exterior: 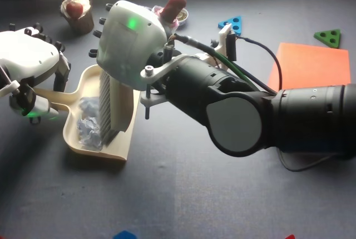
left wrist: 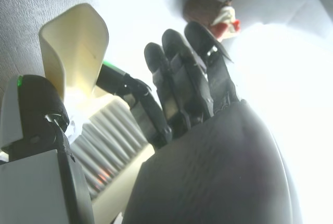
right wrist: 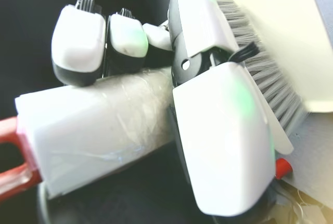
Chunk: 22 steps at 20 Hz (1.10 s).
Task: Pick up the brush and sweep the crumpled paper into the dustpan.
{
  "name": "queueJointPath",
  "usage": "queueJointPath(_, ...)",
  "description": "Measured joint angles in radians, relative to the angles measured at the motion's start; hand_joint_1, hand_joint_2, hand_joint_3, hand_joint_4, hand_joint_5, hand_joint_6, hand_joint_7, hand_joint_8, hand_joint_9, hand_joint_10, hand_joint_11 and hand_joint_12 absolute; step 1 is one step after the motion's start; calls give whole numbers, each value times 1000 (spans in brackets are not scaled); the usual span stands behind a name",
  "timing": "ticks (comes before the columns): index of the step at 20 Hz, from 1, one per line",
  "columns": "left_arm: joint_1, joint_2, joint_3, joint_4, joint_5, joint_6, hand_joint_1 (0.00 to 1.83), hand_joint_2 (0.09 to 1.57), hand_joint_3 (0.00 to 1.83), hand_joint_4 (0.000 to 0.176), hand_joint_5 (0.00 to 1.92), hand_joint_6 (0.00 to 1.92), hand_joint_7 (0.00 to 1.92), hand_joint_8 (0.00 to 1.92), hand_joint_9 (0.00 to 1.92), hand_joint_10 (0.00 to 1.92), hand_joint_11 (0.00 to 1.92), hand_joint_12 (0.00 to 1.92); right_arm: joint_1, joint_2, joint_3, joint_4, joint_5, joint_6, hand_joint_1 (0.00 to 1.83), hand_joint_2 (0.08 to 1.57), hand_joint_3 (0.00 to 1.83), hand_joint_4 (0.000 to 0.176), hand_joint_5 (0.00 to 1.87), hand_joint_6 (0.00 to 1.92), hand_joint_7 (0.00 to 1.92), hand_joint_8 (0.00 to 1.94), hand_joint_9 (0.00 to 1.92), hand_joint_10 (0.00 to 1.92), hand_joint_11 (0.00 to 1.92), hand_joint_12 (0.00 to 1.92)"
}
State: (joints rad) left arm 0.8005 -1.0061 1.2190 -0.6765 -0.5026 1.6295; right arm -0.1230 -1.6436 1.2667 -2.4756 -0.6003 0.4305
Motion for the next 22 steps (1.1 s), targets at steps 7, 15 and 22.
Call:
queueJointPath(7, -1, 0, 0, 1, 1, 0, 1117, 1084, 0, 0, 1058, 851, 599, 3, 491, 3, 110, 774, -1, 100, -75, -9, 21, 1, 1344, 1212, 5, 0, 829, 1921, 1077, 1941, 1293, 1921, 1457, 1921)
queueJointPath(15, -11, 0, -1, 4, 1, 0, 1093, 1093, 2, 12, 1035, 889, 579, 1, 480, 1, 107, 765, -43, 266, -248, 31, -87, 0, 1337, 1214, 0, 0, 847, 1921, 1071, 1941, 1281, 1921, 1462, 1921)
queueJointPath(22, -13, 6, -8, 7, 1, 0, 1113, 1074, 0, 0, 1078, 816, 577, 0, 464, 0, 132, 723, -101, 315, -331, 68, -135, -95, 1350, 1196, 0, 0, 841, 1921, 1031, 1941, 1247, 1921, 1457, 1921)
